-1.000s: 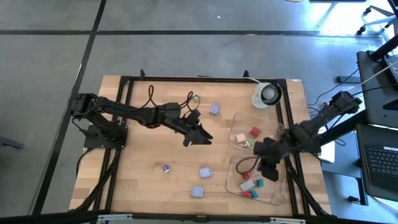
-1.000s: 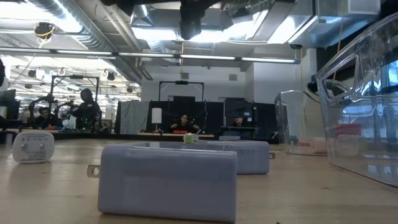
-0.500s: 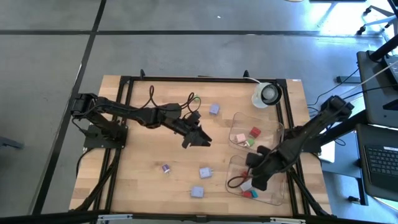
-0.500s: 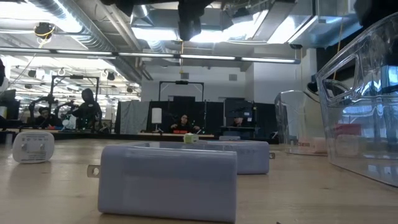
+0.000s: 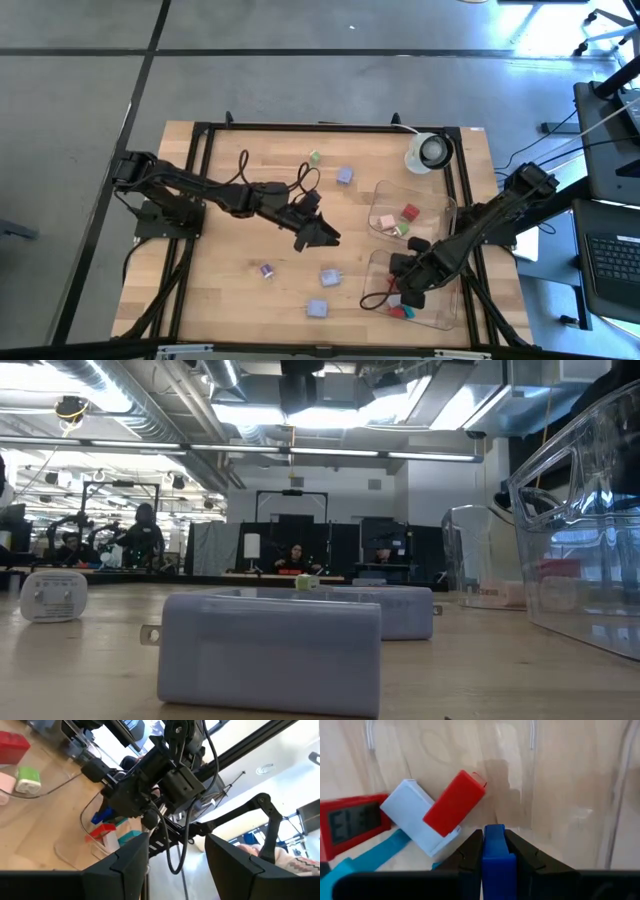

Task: Pick & Place Office items
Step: Put the dark blue digital timer into the bottom transparent bin, then put the dark blue charger adapter into the top transparent bin

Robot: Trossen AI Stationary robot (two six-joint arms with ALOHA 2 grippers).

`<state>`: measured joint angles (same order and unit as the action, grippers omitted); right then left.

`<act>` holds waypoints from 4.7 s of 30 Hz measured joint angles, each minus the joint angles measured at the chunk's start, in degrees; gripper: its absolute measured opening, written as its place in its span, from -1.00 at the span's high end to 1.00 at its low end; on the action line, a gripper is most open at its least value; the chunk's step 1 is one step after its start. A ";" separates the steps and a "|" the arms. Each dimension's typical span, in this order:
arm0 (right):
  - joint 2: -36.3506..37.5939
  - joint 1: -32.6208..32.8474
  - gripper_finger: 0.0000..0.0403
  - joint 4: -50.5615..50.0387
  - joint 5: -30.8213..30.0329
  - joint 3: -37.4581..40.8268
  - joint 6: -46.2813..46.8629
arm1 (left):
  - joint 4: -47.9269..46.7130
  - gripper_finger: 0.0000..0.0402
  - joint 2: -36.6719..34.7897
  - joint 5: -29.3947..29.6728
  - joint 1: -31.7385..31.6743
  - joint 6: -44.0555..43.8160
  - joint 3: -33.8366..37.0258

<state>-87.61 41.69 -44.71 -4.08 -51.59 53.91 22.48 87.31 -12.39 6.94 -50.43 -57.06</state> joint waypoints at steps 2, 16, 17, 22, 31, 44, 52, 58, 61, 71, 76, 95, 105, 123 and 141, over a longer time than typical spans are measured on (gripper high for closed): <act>-0.01 -0.10 0.65 0.06 0.00 0.02 1.88 | -0.01 0.05 0.00 0.69 0.78 -0.25 0.00; 0.74 -1.15 -0.05 2.04 2.83 -1.69 5.84 | -12.14 -0.10 0.00 -2.73 8.09 7.11 0.00; 1.18 -1.34 -0.09 1.83 3.23 -2.61 5.50 | -15.58 -0.12 0.00 -2.73 8.45 8.73 0.00; 3.80 -2.15 -0.21 -1.98 1.74 -8.77 0.40 | -33.71 -0.19 0.00 -2.12 9.29 12.88 0.04; 11.12 -3.70 -0.23 -11.61 -14.32 -21.33 -14.11 | -48.28 -0.15 0.00 -0.89 11.91 31.67 0.04; 14.44 -3.78 -0.23 -14.11 -37.04 -36.08 -9.73 | -58.51 -0.14 0.39 6.78 19.50 65.42 3.17; 14.08 -3.78 -0.23 -8.78 -35.13 -36.57 -9.49 | -57.08 -0.14 0.37 13.10 19.97 69.62 7.87; 13.56 -3.78 -0.23 -8.81 -28.03 -36.54 -9.39 | -52.37 -0.14 0.37 12.84 20.41 67.78 10.52; 13.54 -3.78 -0.23 -8.81 -23.43 -36.54 -9.39 | -48.28 -0.14 0.37 12.82 20.45 67.71 11.19; 13.54 -3.78 -0.23 -8.81 -13.86 -36.54 -9.40 | -43.05 -0.14 0.37 12.80 20.45 68.10 16.08; 13.52 -3.78 -0.23 -8.81 -13.86 -36.54 -9.39 | -37.90 -0.14 0.37 12.79 20.45 66.08 18.44; 13.53 -3.78 -0.23 -8.25 -17.53 -36.50 -12.64 | -31.07 0.37 0.37 12.80 19.90 63.01 19.32; 13.53 -3.78 -0.23 -7.21 -17.51 -36.48 -12.63 | -7.44 0.37 -0.74 24.72 16.96 45.84 19.32; 13.33 -6.06 -0.23 -3.39 -37.57 -36.48 -24.64 | 39.96 0.37 -0.90 41.38 13.31 55.85 16.41; 4.37 -10.12 -0.23 14.78 -43.94 -36.48 -77.09 | 39.16 0.36 -0.90 40.83 13.31 34.45 1.60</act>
<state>-83.23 31.58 -29.93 -48.01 -88.07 -23.18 61.64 86.41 28.44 20.25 -15.99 -55.46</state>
